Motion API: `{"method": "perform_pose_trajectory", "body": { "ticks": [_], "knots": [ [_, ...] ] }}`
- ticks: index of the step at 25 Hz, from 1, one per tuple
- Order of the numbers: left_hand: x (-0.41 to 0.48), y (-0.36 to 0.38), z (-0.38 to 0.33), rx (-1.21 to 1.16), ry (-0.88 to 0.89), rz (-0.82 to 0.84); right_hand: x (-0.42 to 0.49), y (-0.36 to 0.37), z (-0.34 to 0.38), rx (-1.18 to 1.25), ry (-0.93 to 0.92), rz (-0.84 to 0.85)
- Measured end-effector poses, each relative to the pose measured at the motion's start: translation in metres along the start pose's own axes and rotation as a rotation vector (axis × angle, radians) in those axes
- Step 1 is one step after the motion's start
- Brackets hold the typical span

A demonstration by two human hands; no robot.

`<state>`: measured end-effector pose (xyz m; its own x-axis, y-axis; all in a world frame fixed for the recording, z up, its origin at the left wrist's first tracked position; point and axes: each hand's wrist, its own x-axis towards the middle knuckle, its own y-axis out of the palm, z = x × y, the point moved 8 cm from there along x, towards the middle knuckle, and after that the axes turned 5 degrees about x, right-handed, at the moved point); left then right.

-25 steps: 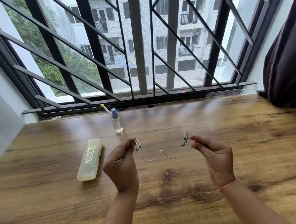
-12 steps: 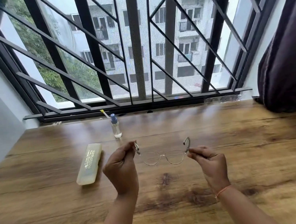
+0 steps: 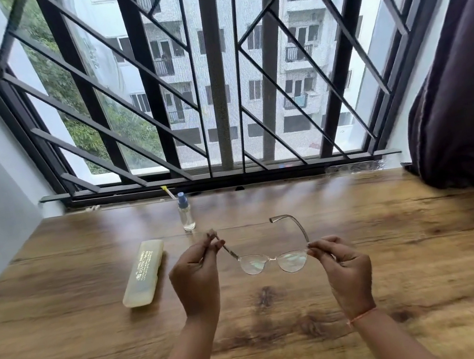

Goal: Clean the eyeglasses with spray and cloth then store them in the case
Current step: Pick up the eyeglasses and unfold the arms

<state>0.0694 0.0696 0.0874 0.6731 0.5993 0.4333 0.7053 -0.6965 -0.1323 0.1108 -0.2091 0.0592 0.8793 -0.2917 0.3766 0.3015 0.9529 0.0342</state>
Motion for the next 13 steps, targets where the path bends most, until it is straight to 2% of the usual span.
{"method": "perform_pose_trajectory", "body": {
  "ticks": [3, 4, 7, 10, 13],
  "knots": [
    [-0.007, -0.006, 0.007, 0.262, -0.087, -0.019, -0.002, -0.003, 0.027, -0.203, -0.187, -0.065],
    [-0.011, -0.006, 0.002, 0.356, -0.048, -0.019, -0.004, -0.002, 0.040, -0.287, -0.280, -0.076],
    [-0.034, 0.008, -0.046, 0.551, 0.325, 0.000, -0.010, 0.009, 0.069, -0.509, -0.516, -0.061],
    [-0.055, 0.025, -0.092, 0.583, 0.662, 0.000, -0.013, 0.020, 0.078, -0.675, -0.595, -0.011],
    [-0.060, 0.042, -0.111, 0.652, 0.820, 0.021, -0.016, 0.023, 0.082, -0.748, -0.625, 0.008]
  ]
}}
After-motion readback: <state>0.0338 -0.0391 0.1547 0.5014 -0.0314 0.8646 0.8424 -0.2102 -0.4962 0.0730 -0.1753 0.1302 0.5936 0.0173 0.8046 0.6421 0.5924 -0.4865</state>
